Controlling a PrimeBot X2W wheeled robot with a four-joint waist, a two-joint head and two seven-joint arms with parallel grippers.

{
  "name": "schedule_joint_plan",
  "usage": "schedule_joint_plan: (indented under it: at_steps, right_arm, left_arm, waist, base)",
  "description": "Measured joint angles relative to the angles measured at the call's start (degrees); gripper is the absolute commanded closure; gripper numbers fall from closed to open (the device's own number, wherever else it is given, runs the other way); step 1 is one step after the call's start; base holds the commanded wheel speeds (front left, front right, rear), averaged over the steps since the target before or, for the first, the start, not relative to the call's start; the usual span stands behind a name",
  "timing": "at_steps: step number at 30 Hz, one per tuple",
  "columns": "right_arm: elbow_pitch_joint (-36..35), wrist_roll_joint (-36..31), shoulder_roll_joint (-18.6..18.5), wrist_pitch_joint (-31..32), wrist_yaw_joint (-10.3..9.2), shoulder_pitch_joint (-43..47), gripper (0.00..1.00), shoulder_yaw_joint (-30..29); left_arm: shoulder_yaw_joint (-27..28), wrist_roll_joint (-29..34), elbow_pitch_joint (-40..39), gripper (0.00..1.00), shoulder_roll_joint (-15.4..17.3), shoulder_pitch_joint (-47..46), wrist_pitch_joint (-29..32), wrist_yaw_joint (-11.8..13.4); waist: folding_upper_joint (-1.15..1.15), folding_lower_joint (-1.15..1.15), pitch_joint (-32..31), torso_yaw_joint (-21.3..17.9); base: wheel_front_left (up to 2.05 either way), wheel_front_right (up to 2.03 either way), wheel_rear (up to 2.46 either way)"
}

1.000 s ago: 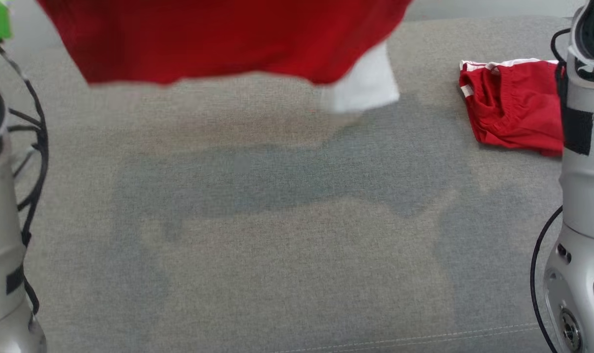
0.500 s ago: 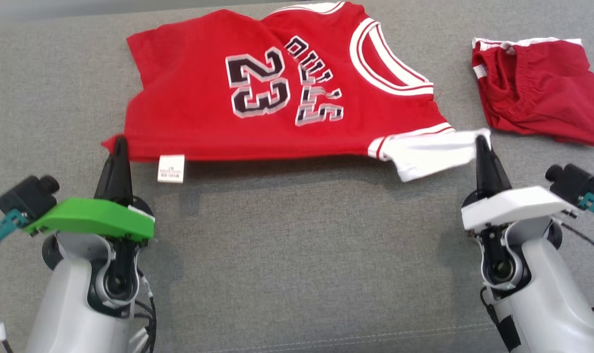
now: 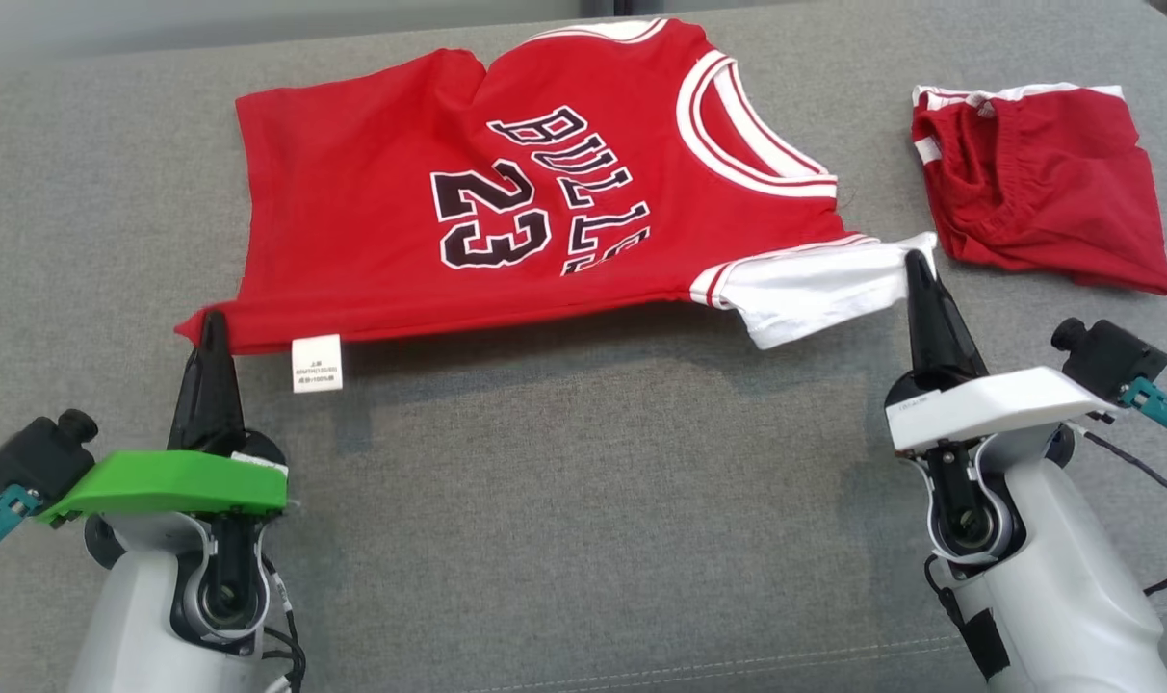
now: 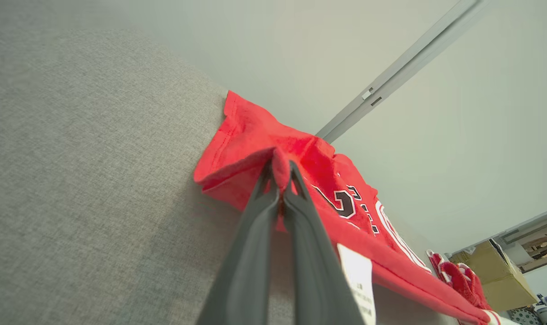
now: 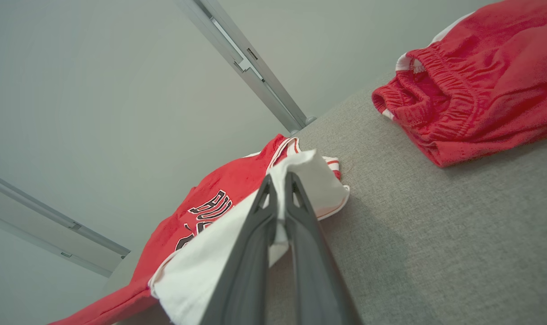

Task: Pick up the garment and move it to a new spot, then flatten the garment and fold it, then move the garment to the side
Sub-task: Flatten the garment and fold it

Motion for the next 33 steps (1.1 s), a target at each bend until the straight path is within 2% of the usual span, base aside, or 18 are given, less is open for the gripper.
schedule_joint_plan:
  at_steps: [7,15,18,22,25,29,33]
  right_arm:
    - [-7.6,1.6,0.0,-0.6,1.53,-2.7,1.0,-2.1]
    - [-28.2,1.1,-0.1,-0.7,2.03,-6.9,1.0,-7.9]
    - [-35.7,-0.4,-0.1,-0.8,2.02,-8.6,1.0,-7.9]
    - [-43.7,-1.8,-1.5,-0.8,2.02,-11.1,1.0,-6.3]
    - [-45.2,-2.3,-2.6,-1.1,2.02,-11.3,1.0,-6.0]
    - [-43.6,-1.6,-2.3,-0.1,2.02,-11.3,1.0,-4.7]
    - [-32.4,0.4,-1.8,5.5,0.41,-15.3,1.0,-2.0]
  left_arm:
    - [2.4,0.7,-8.1,1.0,-0.2,-0.5,-1.1,-2.3]
    - [6.5,4.7,-24.2,1.0,0.4,-2.5,-1.3,-3.0]
    - [7.0,7.0,-30.9,1.0,1.8,-4.4,-1.3,-3.0]
    - [4.4,7.7,-37.0,1.0,3.4,-7.0,-1.4,-3.0]
    - [2.8,8.1,-38.7,1.0,4.3,-7.9,0.1,-3.0]
    - [0.6,7.6,-37.5,1.0,4.4,-7.9,4.6,-2.4]
    - [-0.5,6.0,-29.0,1.0,4.4,-11.0,10.3,0.4]
  waist:
    - [0.0,0.0,-3.1,-0.2]
    - [0.0,0.0,-7.8,-0.6]
    - [0.0,0.0,-9.6,-0.9]
    - [0.0,0.0,-11.0,-1.4]
    - [0.0,0.0,-10.7,-1.7]
    - [0.0,0.0,-9.1,-1.6]
    - [0.0,0.0,-6.0,-1.1]
  base:
    - [0.0,0.0,0.0]
    - [0.0,0.0,0.0]
    - [0.0,0.0,0.0]
    - [0.0,0.0,0.0]
    - [0.0,0.0,0.0]
    - [0.0,0.0,0.0]
    - [0.0,0.0,0.0]
